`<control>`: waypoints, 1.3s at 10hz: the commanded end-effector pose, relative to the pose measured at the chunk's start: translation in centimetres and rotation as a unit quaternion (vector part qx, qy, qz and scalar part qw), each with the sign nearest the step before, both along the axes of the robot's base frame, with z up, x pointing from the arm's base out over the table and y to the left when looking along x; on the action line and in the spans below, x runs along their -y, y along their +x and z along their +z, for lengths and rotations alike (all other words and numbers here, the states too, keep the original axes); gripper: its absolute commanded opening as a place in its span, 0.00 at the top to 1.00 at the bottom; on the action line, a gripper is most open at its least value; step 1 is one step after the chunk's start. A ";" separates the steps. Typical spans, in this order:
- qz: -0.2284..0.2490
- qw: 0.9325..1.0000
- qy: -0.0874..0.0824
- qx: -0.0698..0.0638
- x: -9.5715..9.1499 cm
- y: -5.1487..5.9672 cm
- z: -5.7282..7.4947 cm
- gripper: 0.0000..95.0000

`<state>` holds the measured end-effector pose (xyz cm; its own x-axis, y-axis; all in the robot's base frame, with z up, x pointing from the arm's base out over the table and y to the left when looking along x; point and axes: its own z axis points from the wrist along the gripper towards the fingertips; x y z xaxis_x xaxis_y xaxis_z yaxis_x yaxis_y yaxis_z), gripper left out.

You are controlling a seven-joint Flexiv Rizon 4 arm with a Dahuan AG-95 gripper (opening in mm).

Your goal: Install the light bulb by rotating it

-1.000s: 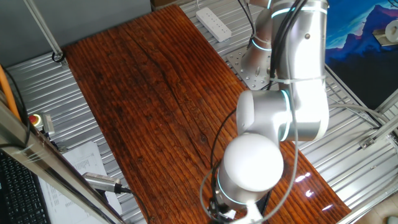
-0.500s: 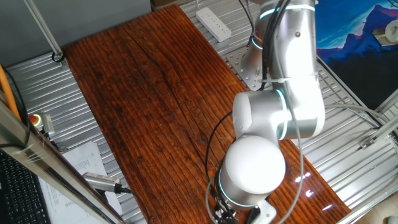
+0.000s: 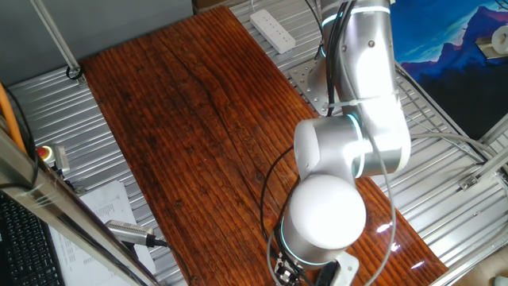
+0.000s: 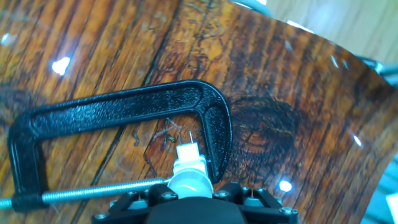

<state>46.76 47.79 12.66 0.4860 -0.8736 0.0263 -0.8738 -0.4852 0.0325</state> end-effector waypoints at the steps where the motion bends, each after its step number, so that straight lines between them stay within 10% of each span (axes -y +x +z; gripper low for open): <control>1: 0.029 1.000 0.000 -0.001 0.1 -0.2 -0.4 0.40; 13: 0.090 0.996 -0.002 0.013 0.3 -0.5 -0.7 0.40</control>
